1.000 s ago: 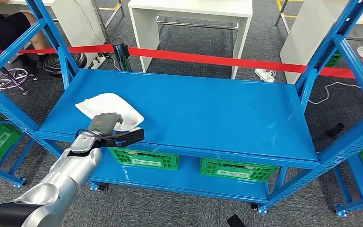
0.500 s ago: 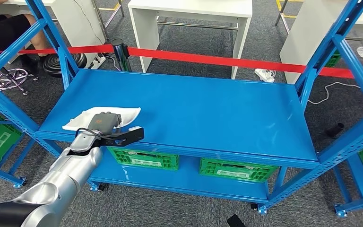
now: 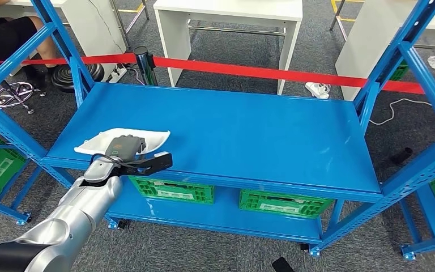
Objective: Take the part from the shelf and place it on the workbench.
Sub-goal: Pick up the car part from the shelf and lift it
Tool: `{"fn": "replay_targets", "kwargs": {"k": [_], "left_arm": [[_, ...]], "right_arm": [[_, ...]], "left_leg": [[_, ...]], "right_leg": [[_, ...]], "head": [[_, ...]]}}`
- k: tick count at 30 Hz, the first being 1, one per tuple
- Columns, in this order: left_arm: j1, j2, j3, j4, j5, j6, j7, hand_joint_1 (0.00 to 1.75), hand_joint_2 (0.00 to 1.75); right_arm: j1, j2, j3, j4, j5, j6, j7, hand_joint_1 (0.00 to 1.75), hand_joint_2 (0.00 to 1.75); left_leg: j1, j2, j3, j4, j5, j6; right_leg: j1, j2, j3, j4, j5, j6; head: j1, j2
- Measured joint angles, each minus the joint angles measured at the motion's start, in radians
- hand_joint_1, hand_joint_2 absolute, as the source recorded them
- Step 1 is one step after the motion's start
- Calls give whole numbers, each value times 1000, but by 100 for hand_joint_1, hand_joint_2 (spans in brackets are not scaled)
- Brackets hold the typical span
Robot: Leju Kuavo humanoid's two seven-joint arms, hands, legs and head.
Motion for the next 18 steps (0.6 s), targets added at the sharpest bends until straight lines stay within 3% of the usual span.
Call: {"fn": "replay_targets", "kwargs": {"k": [5, 8, 9, 12, 15, 18], "left_arm": [[3, 3, 13, 0, 30, -11, -21, 82, 175], [3, 3, 22, 0, 33, -11, -23, 67, 175], [3, 3, 23, 0, 33, -11, -23, 79, 175], [3, 4, 24, 0, 30, -4, -24, 155, 175], [3, 4, 26, 0, 40, 27, -19, 171, 175], [3, 4, 35, -1, 59, 61, -9, 171, 175]], "right_arm": [[0, 0, 0, 0, 0, 2, -1, 0, 0], [0, 0, 0, 0, 0, 2, -1, 0, 0], [0, 0, 0, 0, 0, 2, -1, 0, 0], [0, 0, 0, 0, 0, 3, -1, 0, 0], [0, 0, 0, 0, 0, 3, 0, 0, 0], [0, 0, 0, 0, 0, 6, 2, 0, 0]], "left_leg": [[0, 0, 0, 0, 0, 0], [0, 0, 0, 0, 0, 0], [0, 0, 0, 0, 0, 0], [0, 0, 0, 0, 0, 0], [0, 0, 0, 0, 0, 0], [0, 0, 0, 0, 0, 0]], "right_leg": [[0, 0, 0, 0, 0, 0], [0, 0, 0, 0, 0, 0], [0, 0, 0, 0, 0, 0], [0, 0, 0, 0, 0, 0], [0, 0, 0, 0, 0, 0], [0, 0, 0, 0, 0, 0]], "head": [[0, 0], [0, 0], [0, 0], [0, 0], [0, 0], [0, 0]]}}
